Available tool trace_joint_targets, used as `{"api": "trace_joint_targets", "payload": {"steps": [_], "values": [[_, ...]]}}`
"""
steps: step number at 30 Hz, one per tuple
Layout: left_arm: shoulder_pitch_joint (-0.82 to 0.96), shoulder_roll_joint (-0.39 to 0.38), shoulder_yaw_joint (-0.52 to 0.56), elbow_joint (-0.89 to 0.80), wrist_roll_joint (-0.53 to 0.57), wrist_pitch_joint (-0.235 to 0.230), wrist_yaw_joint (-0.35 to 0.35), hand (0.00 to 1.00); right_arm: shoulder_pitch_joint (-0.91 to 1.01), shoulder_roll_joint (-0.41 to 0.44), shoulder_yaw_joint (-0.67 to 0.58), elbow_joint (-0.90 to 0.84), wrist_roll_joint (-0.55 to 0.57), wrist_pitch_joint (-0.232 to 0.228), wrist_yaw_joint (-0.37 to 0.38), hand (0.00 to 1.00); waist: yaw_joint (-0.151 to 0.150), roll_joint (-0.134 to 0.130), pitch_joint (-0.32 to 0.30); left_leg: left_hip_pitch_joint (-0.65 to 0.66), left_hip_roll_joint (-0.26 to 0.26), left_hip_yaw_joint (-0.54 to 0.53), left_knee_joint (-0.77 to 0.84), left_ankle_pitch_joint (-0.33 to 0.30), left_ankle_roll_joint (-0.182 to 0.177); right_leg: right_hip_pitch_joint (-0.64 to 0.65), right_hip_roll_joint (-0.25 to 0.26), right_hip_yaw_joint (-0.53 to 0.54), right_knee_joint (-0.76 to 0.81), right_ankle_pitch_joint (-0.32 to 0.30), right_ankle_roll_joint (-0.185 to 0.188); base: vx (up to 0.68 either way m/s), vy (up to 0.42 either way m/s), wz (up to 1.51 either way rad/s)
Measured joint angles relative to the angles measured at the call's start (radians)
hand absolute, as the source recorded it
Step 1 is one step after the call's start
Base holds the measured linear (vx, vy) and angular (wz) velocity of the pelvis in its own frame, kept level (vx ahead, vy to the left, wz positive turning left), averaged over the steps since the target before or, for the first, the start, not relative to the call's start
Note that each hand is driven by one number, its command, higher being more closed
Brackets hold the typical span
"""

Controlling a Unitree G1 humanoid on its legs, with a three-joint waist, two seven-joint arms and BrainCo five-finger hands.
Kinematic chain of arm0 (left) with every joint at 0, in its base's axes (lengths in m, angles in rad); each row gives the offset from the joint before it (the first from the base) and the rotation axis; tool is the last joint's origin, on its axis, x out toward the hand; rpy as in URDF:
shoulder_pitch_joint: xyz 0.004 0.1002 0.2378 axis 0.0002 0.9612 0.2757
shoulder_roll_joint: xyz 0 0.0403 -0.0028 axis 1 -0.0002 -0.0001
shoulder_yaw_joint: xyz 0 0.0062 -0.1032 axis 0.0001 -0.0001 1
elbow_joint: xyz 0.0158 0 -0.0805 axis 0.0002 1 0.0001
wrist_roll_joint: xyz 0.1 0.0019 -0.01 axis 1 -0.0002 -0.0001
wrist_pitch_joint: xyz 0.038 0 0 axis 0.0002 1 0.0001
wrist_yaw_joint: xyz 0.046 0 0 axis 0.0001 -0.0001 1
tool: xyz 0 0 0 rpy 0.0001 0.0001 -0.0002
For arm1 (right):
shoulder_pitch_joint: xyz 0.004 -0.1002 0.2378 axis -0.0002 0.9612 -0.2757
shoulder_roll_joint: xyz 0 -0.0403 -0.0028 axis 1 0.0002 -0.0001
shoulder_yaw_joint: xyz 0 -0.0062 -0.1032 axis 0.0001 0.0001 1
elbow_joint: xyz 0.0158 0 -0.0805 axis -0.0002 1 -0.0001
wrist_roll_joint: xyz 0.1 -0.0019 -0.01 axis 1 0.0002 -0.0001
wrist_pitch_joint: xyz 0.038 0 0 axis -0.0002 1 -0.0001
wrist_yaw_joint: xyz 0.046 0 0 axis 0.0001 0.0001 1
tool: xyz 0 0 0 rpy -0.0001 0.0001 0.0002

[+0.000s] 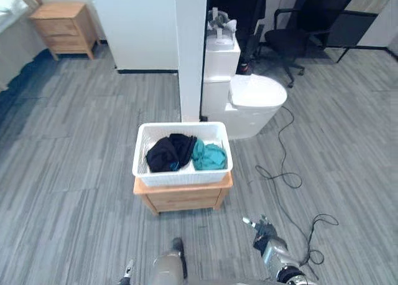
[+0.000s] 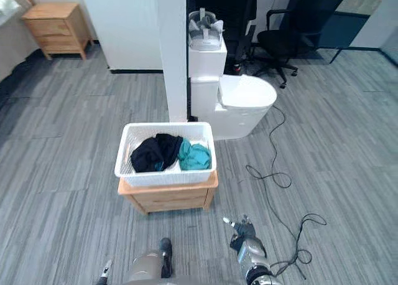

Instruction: Pick up the laundry basket with both hands and put the clothes into the washing machine.

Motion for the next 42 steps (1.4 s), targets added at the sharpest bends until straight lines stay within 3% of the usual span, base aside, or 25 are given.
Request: {"api": "trace_joint_targets", "payload": {"steps": [2,4,6,8,9,10,11,12,13,14,17,20,23,27,33,39,42], "values": [[-0.040,0.026,-0.045,-0.001,0.015,0.003,-0.002,0.00,0.039,0.001,-0.007,0.031,-0.001,0.009,0.009,0.00,-0.023,0.017,0.011,0.103,-0.014,-0.026,-0.029,-0.018,0.020,-0.073,-0.010,-0.025,0.186,0.000,0.028,0.49,0.223,0.58],[-0.063,0.032,-0.064,-0.010,0.026,-0.003,-0.004,0.00,0.051,0.002,-0.012,0.041,-0.001,0.013,0.022,0.00,-0.030,0.027,0.017,0.183,-0.015,-0.031,-0.076,-0.019,0.018,-0.108,-0.031,-0.082,0.184,-0.042,0.036,0.42,0.145,0.30],[-0.088,0.025,-0.062,-0.038,0.036,-0.008,-0.002,0.00,0.046,0.001,-0.052,0.035,0.000,0.012,0.023,0.00,-0.036,0.033,0.015,0.256,-0.006,-0.039,-0.126,-0.038,-0.012,-0.136,-0.047,-0.168,-0.048,-0.084,0.040,0.34,0.052,0.18],[-0.100,0.010,-0.075,-0.054,0.033,-0.022,-0.002,0.00,0.047,0.001,-0.067,0.037,0.000,0.012,0.022,0.00,-0.036,0.030,0.012,0.266,-0.002,-0.056,-0.131,-0.056,-0.037,-0.119,-0.027,-0.196,-0.322,-0.064,0.042,0.27,-0.066,0.46],[-0.099,0.005,-0.103,-0.069,0.024,-0.028,-0.002,0.00,0.054,0.002,-0.075,0.037,0.000,0.015,0.022,0.00,-0.036,0.018,0.004,0.265,-0.015,-0.082,-0.141,-0.063,-0.046,-0.112,-0.016,-0.195,-0.475,0.051,0.028,0.24,-0.153,0.65],[-0.098,0.001,-0.108,-0.072,0.019,-0.032,-0.002,0.00,0.059,0.002,-0.077,0.037,-0.001,0.016,0.021,0.00,-0.036,0.007,-0.002,0.264,-0.026,-0.097,-0.146,-0.069,-0.053,-0.114,-0.023,-0.196,-0.513,0.121,0.022,0.31,-0.240,0.81],[-0.096,-0.024,-0.107,-0.071,0.015,-0.033,0.000,0.00,0.065,-0.005,-0.077,0.037,-0.002,0.019,0.019,0.00,-0.034,0.002,-0.015,0.269,-0.029,-0.124,-0.151,-0.080,-0.055,-0.086,-0.034,-0.226,-0.543,0.095,0.036,0.22,-0.211,0.65],[-0.086,-0.047,-0.106,-0.079,0.012,-0.036,0.000,0.00,0.060,-0.015,-0.076,0.035,-0.002,0.019,0.018,0.00,-0.032,0.034,-0.025,0.259,-0.007,-0.142,-0.150,-0.085,-0.063,-0.061,-0.013,-0.257,-0.599,0.091,0.034,0.25,-0.254,0.55],[-0.082,-0.056,-0.107,-0.083,0.012,-0.038,-0.001,0.00,0.054,-0.020,-0.076,0.034,-0.002,0.019,0.018,0.00,-0.032,0.045,-0.026,0.255,0.000,-0.149,-0.150,-0.087,-0.067,-0.051,-0.004,-0.267,-0.624,0.091,0.034,0.22,-0.236,0.38],[-0.077,-0.067,-0.108,-0.083,0.008,-0.043,0.000,0.00,0.037,-0.030,-0.074,0.029,-0.002,0.020,0.016,0.00,-0.031,0.073,-0.028,0.246,0.016,-0.164,-0.153,-0.090,-0.074,-0.030,0.016,-0.290,-0.667,0.097,0.026,0.19,-0.218,0.27],[-0.053,-0.078,-0.120,-0.089,-0.017,-0.048,0.000,0.00,0.035,-0.035,-0.055,-0.065,-0.002,0.018,0.003,0.00,-0.031,0.091,-0.044,0.243,0.047,-0.185,-0.171,-0.087,-0.094,-0.010,0.054,-0.312,-0.714,0.103,0.018,0.13,-0.170,0.18],[-0.038,-0.070,-0.131,-0.116,-0.033,-0.049,0.001,0.00,0.029,-0.038,-0.055,-0.215,-0.002,0.005,-0.023,0.00,-0.031,0.089,-0.048,0.230,0.056,-0.184,-0.185,-0.083,-0.100,-0.013,0.068,-0.312,-0.752,0.118,0.005,0.03,-0.081,-0.03],[0.017,-0.060,-0.093,-0.188,-0.095,-0.050,0.002,0.00,0.045,-0.038,-0.058,-0.361,-0.012,-0.001,-0.060,0.00,-0.032,0.056,-0.059,0.213,0.052,-0.173,-0.187,-0.083,-0.100,-0.013,0.072,-0.309,-0.794,0.140,0.008,-0.01,-0.013,-0.05],[0.055,-0.034,0.022,-0.268,-0.106,-0.050,0.025,0.00,0.050,-0.038,-0.062,-0.479,-0.059,-0.005,-0.092,0.00,-0.031,0.037,-0.068,0.206,0.046,-0.159,-0.191,-0.083,-0.100,-0.012,0.072,-0.300,-0.831,0.160,0.010,0.02,0.014,-0.09],[0.121,0.033,0.160,-0.605,-0.088,-0.071,0.043,0.00,0.057,-0.084,-0.079,-0.643,-0.168,-0.008,-0.088,0.00,-0.007,0.066,-0.061,0.179,0.043,-0.160,-0.192,-0.083,-0.100,-0.032,0.072,-0.301,-0.843,0.165,0.011,0.00,0.000,0.00],[0.099,0.130,0.250,-0.622,-0.013,-0.068,0.048,0.00,0.008,-0.170,-0.077,-0.642,-0.186,-0.011,-0.069,0.00,-0.002,0.078,-0.059,0.156,0.042,-0.146,-0.201,-0.082,-0.099,-0.062,0.076,-0.285,-0.861,0.179,0.006,0.00,-0.003,-0.08],[0.018,0.189,0.254,-0.620,0.041,-0.066,0.067,0.00,-0.029,-0.207,-0.072,-0.624,-0.186,-0.013,-0.066,0.00,0.017,0.087,-0.051,0.155,0.035,-0.143,-0.196,-0.082,-0.099,-0.063,0.071,-0.282,-0.861,0.181,0.006,0.00,0.006,-0.04]]}}
